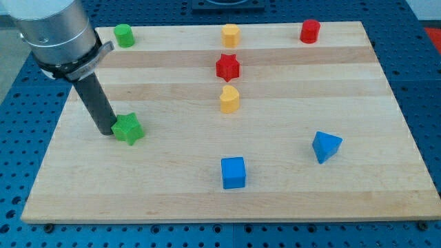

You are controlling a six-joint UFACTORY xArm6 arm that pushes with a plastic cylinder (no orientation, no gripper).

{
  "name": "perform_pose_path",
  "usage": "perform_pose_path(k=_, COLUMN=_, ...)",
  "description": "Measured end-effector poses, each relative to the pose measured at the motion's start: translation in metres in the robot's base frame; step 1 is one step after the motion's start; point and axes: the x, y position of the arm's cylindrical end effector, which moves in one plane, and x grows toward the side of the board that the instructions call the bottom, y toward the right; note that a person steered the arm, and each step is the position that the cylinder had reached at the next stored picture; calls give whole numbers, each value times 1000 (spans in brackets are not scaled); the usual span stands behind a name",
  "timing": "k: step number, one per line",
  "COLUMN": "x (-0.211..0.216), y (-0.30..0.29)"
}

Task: Slide the green star to the center

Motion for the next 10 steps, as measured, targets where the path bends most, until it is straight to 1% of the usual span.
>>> perform_pose_path(k=1, x=4, y=14)
perform_pose_path(k=3, x=31, y=66)
perform_pose_path(k=6, x=34, y=140)
perform_pose_path(k=8, x=35, y=145)
perform_pose_path(k=9, x=34, y=157)
perform_pose_path(k=10, x=25, y=165)
